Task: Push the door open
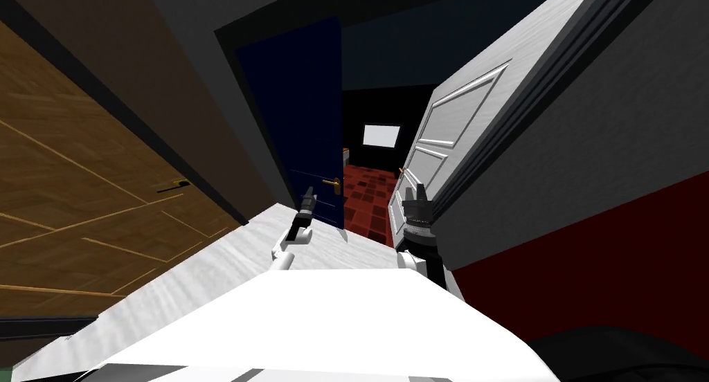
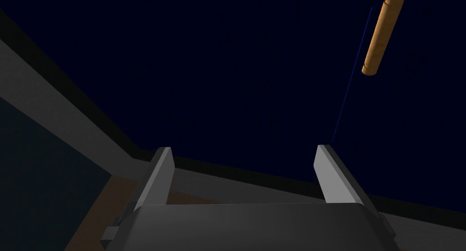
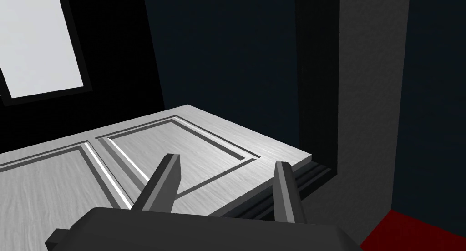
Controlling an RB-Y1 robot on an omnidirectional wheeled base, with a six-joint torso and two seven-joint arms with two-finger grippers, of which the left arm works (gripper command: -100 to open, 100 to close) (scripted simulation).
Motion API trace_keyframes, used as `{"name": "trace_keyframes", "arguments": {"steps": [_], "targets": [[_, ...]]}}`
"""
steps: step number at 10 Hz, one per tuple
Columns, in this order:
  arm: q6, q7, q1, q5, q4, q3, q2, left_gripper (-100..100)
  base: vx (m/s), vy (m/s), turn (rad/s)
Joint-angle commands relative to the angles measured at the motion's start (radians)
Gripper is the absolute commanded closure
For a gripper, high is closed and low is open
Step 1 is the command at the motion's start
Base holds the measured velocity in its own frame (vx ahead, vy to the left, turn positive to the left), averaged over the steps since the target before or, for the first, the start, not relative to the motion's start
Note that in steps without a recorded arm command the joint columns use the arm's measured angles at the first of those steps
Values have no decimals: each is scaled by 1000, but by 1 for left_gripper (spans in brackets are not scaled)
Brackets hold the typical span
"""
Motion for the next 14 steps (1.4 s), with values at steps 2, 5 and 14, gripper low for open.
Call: {"name": "trace_keyframes", "arguments": {"steps": [2,5,14], "targets": [[10,-2,-29,2,53,2,-1,-100,51,115,-105],[18,-6,-80,5,138,5,-7,-100,40,101,-143],[36,-16,-199,13,359,12,-27,-100,23,117,-128]]}}
